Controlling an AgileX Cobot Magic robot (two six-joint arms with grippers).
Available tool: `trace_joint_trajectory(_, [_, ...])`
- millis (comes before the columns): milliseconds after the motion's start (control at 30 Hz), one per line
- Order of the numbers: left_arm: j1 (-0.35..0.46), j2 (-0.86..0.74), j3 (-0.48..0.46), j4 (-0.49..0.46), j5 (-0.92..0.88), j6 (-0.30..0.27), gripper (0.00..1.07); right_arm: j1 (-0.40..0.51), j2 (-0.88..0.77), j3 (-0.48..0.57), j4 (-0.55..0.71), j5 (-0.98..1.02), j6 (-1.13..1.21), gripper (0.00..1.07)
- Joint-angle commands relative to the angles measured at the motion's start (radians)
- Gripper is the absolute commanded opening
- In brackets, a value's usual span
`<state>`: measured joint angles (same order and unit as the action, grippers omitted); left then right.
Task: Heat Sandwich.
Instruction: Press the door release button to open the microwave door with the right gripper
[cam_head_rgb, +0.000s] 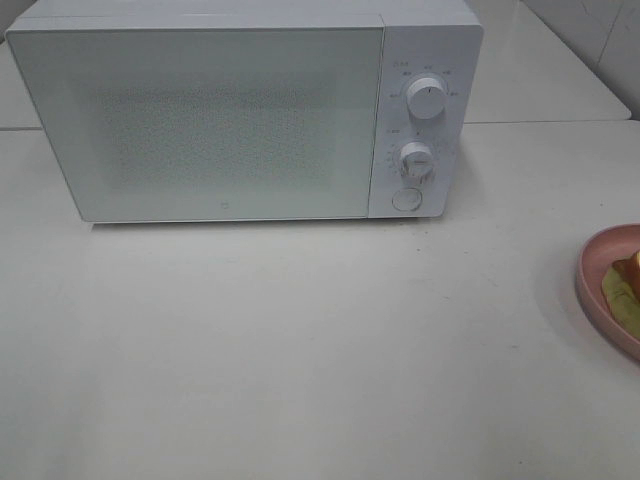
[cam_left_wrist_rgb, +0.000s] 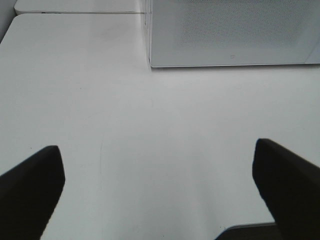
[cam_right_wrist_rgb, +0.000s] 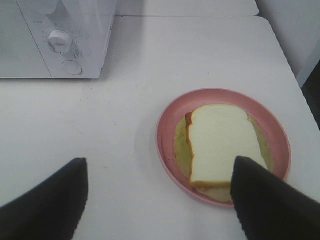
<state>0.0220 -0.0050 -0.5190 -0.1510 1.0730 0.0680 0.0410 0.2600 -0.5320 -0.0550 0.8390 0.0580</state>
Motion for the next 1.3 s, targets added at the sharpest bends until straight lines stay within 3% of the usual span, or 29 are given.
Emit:
trace_joint_trajectory(33, [-0.007, -0.023, 0.003, -0.001, -0.002, -0.006, 0.98, -0.007, 0.060, -0.007, -0.005, -0.089, 0.006, 0.76])
trace_joint_trajectory(1300, [-0.007, -0.023, 0.003, -0.001, -0.002, -0.006, 0.98, -0.007, 0.684, -0.007, 0.000, -0.672, 0.015, 0.76])
